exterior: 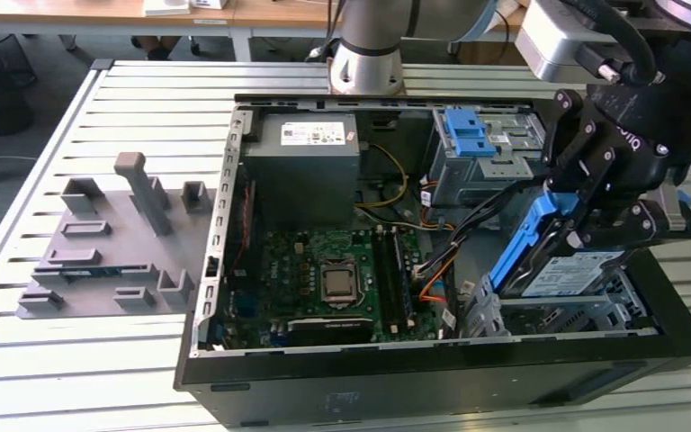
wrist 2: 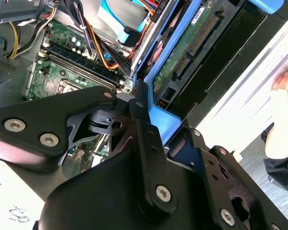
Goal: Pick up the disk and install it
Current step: 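Insert the disk into the insertion slot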
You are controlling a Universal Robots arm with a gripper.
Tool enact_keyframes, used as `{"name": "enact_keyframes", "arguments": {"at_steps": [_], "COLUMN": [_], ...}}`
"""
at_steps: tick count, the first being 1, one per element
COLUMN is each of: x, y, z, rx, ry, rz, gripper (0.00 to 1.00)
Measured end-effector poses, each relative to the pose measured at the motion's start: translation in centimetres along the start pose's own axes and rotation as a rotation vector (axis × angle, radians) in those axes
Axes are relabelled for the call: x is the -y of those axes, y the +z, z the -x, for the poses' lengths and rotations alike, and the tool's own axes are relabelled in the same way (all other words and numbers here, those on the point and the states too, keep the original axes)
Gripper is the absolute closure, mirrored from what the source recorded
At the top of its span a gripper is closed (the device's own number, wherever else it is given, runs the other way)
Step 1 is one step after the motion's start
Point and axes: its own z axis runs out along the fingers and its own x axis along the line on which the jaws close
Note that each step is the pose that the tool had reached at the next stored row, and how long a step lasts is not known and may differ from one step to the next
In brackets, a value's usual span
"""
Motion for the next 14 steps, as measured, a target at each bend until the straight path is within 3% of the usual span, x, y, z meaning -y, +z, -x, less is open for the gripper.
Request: {"name": "enact_keyframes", "arguments": {"at_steps": [14], "x": [0.02], "y": [0.86], "z": [0.0], "rx": [0.0], "ry": [0.0], "rz": [0.0001], "gripper": [0.64]}}
